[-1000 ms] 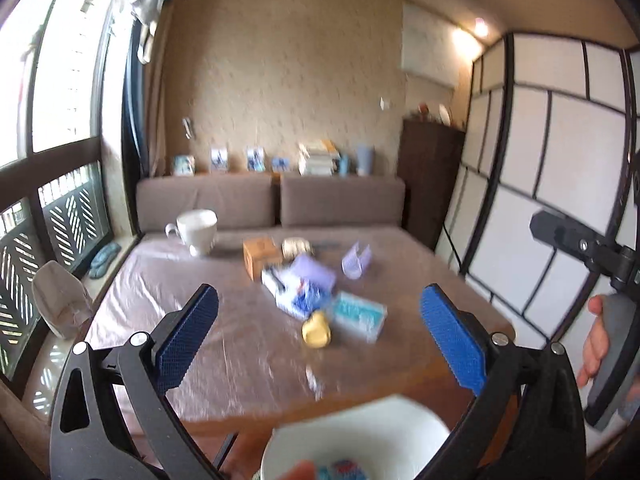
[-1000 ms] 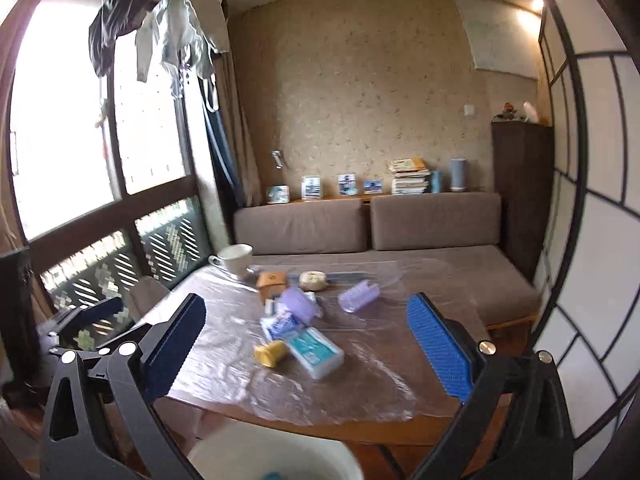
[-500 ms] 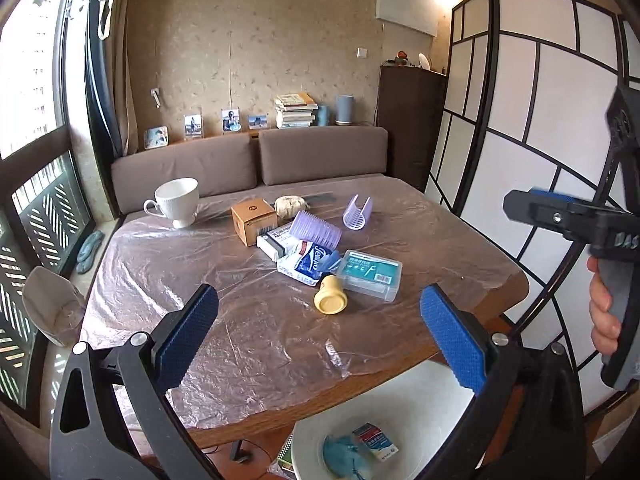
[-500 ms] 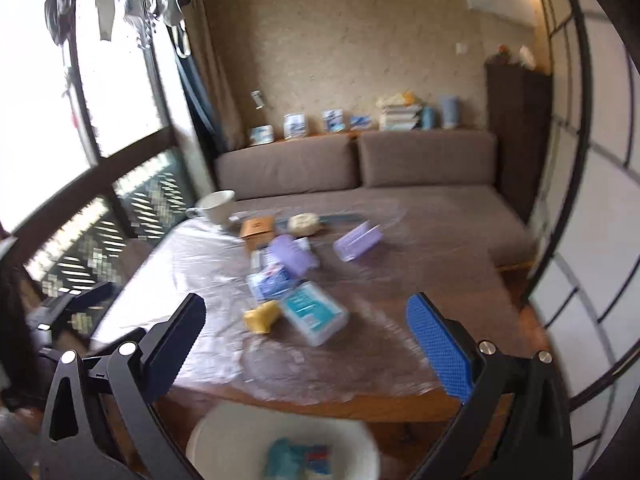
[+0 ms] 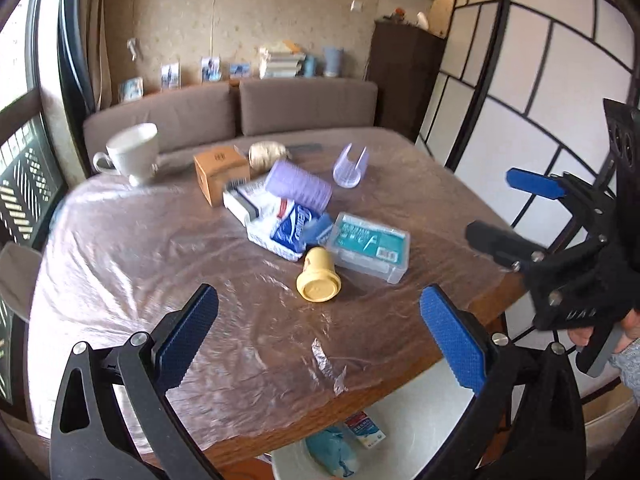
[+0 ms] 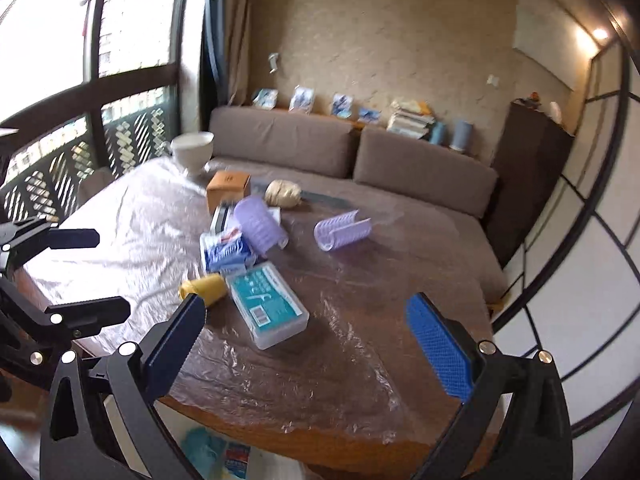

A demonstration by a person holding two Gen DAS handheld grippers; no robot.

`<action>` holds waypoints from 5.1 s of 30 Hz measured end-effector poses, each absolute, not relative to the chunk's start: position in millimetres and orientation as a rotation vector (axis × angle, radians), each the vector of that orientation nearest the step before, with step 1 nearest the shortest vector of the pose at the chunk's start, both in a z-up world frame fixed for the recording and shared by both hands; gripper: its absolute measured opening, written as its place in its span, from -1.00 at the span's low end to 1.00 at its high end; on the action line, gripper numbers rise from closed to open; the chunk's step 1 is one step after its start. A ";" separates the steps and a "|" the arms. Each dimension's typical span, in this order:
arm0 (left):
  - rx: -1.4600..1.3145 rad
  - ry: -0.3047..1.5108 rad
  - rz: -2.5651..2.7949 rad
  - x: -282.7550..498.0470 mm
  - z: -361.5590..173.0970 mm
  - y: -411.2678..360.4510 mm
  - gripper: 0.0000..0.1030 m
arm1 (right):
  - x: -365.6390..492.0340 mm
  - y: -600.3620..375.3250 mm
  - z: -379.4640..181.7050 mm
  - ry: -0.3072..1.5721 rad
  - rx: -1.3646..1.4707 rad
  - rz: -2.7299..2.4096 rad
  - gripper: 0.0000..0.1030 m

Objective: Collect trash
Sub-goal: 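Raise both open tools back over the table toward the remaining items, then grasp the yellow plastic cup with the left tool while the right tool grasps the teal floss box, then carry the yellow cup and teal floss box down over the white bin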

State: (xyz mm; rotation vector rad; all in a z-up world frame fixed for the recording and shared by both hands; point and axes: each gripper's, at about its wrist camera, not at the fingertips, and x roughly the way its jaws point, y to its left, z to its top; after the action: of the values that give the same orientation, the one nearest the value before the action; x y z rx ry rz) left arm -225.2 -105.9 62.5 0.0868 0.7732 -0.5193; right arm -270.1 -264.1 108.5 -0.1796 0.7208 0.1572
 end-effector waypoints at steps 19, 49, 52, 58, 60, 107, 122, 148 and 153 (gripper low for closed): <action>0.148 0.920 -0.437 -175.5 4.1 -138.9 0.16 | -200.0 -273.3 38.2 0.903 -0.251 0.507 0.61; 0.105 0.969 -0.303 -191.6 14.2 -127.1 -0.25 | -229.6 -272.7 47.7 0.982 -0.075 0.396 0.09; 0.093 0.972 -0.316 -196.7 17.0 -122.0 -0.25 | -235.4 -271.0 49.1 0.987 -0.053 0.380 0.09; 0.093 0.971 -0.351 -205.3 19.8 -112.9 -0.25 | -248.3 -266.9 53.0 0.985 -0.029 0.340 0.09; 0.090 0.975 -0.357 -206.6 19.0 -110.2 -0.25 | -251.6 -264.9 52.3 0.989 -0.026 0.323 0.09; 0.122 0.982 -0.576 -285.0 35.6 -89.8 -0.25 | -355.7 -231.8 81.3 0.971 0.092 0.239 0.08; 0.101 1.065 -0.446 -331.2 4.3 -107.1 -0.25 | -402.4 -251.4 47.9 1.071 0.010 0.328 0.08; 0.112 1.186 -0.411 -337.5 -50.6 -106.3 -0.25 | -408.8 -257.2 -3.7 1.189 0.005 0.282 0.08; 0.127 1.207 -0.408 -333.0 -63.6 -108.2 -0.25 | -399.6 -255.0 -13.2 1.206 0.012 0.279 0.08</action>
State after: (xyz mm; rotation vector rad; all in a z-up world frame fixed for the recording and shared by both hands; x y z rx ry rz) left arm -333.0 -108.2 -63.6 0.1267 1.2070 -0.4080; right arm -399.6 -255.0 -13.2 0.0121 1.2058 0.2789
